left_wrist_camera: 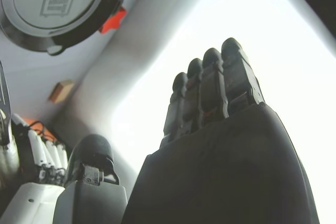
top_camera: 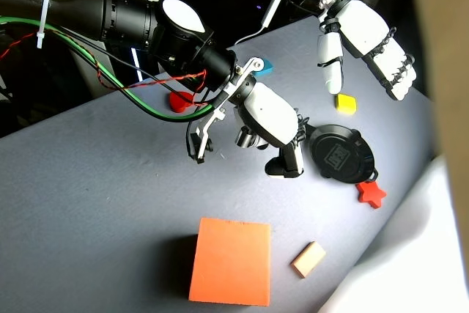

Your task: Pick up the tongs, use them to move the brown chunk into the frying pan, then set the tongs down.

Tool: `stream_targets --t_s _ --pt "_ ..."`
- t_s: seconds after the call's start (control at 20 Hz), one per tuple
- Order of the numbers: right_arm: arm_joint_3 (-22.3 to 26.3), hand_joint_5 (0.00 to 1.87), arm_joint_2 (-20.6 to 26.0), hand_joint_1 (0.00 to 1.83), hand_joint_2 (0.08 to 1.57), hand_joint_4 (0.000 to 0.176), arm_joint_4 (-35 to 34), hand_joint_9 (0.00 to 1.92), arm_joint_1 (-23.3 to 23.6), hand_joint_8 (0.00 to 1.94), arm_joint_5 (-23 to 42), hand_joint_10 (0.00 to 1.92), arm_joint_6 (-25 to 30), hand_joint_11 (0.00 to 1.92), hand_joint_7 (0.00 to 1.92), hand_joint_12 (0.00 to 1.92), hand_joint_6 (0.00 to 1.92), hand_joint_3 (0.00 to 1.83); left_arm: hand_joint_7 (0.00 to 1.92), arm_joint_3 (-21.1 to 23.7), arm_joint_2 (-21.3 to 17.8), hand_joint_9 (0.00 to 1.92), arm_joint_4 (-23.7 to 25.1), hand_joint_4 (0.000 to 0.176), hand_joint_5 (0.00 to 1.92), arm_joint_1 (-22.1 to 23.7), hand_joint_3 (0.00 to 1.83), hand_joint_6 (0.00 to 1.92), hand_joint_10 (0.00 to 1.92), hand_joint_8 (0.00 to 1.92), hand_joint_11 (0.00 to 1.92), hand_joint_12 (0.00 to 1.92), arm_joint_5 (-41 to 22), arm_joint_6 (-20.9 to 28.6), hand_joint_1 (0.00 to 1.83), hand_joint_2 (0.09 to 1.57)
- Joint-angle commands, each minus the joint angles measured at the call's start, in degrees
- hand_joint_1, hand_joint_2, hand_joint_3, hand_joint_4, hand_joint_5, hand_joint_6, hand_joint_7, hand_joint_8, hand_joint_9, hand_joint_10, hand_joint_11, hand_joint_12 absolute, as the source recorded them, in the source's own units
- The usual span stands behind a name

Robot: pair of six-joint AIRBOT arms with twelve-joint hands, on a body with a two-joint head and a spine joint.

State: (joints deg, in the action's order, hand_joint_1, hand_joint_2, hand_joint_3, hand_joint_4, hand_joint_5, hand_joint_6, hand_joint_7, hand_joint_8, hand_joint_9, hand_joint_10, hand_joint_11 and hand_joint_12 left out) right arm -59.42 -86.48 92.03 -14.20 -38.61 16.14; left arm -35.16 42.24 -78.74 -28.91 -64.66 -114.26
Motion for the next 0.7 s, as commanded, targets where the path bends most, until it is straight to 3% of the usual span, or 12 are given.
stream_targets --t_s 0.0,0.4,0.65 --pt "0.17 0.85 0.60 0.79 1.23 0.000 4.25 0.82 0.07 0.58 -0.95 1.29 -0.36 0.68 1.00 1.78 0.25 0.00 0.07 -0.06 -0.34 0.05 4.62 0.000 0.05 0.52 0.00 0.00 0.01 0.00 0.00 0.03 -3.77 -0.32 0.00 1.19" --pt "1.80 0.85 2.69 0.78 1.22 0.000 4.23 0.80 -0.78 0.41 -1.12 1.08 -1.30 0.69 0.98 1.65 0.15 0.00 0.07 0.34 -0.18 0.05 4.63 0.000 0.06 0.48 0.00 0.00 0.00 0.00 0.00 0.04 -3.78 -0.85 0.00 1.19" --pt "1.92 0.85 2.15 0.76 1.22 0.000 4.24 0.80 -0.57 0.17 -0.74 0.94 -1.30 0.62 1.02 1.64 0.04 0.00 0.06 0.42 0.02 0.04 4.62 0.000 0.04 0.27 0.00 0.00 0.00 0.00 0.00 0.07 -3.78 -0.85 0.00 1.18"
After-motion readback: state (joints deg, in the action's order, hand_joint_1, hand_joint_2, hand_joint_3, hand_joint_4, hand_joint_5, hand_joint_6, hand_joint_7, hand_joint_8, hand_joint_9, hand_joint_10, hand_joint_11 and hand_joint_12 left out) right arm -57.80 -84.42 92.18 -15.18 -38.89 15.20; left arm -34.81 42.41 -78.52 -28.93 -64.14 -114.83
